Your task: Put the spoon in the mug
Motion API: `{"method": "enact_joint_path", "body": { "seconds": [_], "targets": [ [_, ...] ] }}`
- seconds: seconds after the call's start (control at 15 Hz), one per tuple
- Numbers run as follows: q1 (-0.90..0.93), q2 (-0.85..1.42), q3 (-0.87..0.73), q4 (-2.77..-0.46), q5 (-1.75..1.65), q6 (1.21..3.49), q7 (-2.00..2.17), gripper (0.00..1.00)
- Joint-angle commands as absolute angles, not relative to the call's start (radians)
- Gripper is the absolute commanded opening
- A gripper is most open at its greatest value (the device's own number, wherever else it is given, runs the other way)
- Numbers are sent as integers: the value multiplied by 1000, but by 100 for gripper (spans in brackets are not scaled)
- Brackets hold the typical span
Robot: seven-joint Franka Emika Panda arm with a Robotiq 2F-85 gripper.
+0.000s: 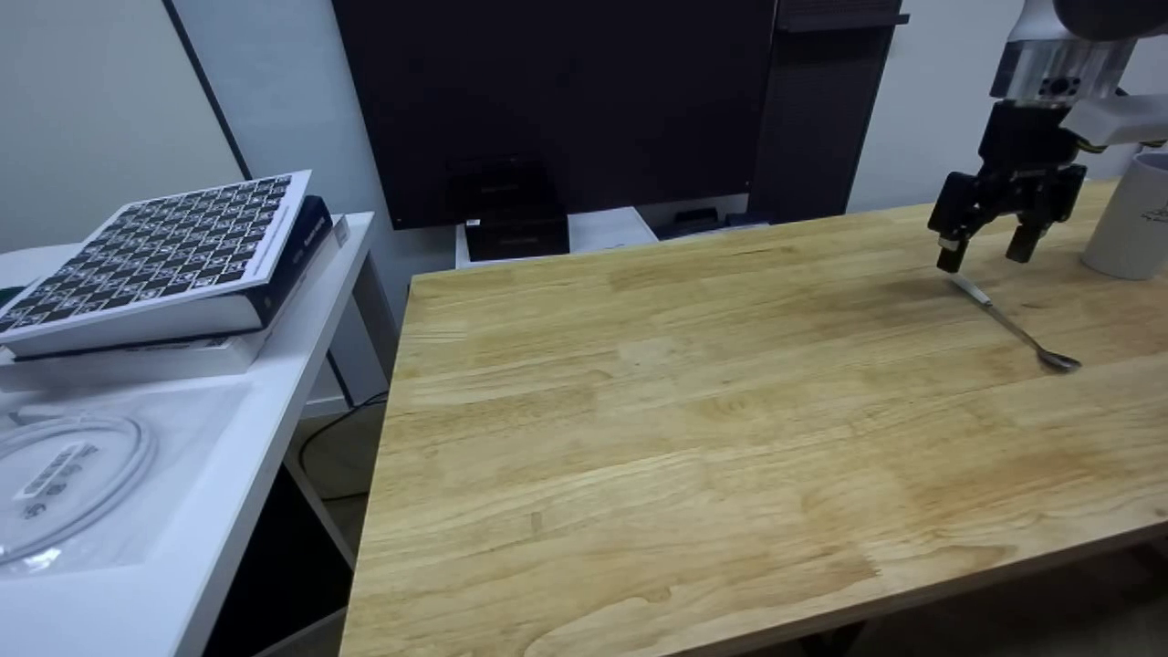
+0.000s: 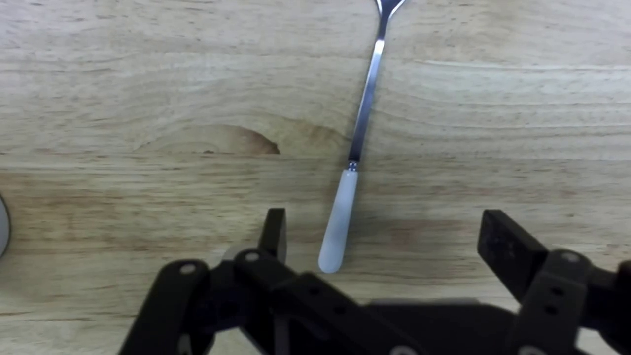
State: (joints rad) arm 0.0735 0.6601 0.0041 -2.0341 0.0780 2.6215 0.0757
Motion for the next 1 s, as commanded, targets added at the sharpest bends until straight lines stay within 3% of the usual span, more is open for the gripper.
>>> {"method": "enact_joint_path", "body": {
  "seconds": [0.0,0.8,0.87,0.93],
  "targets": [
    [51,687,20,-2027,87,2703,72,100],
    [28,770,40,-2004,88,2831,66,100],
    [27,774,38,-2002,87,2832,67,75],
    [29,778,36,-2000,85,2832,67,74]
  ]
}}
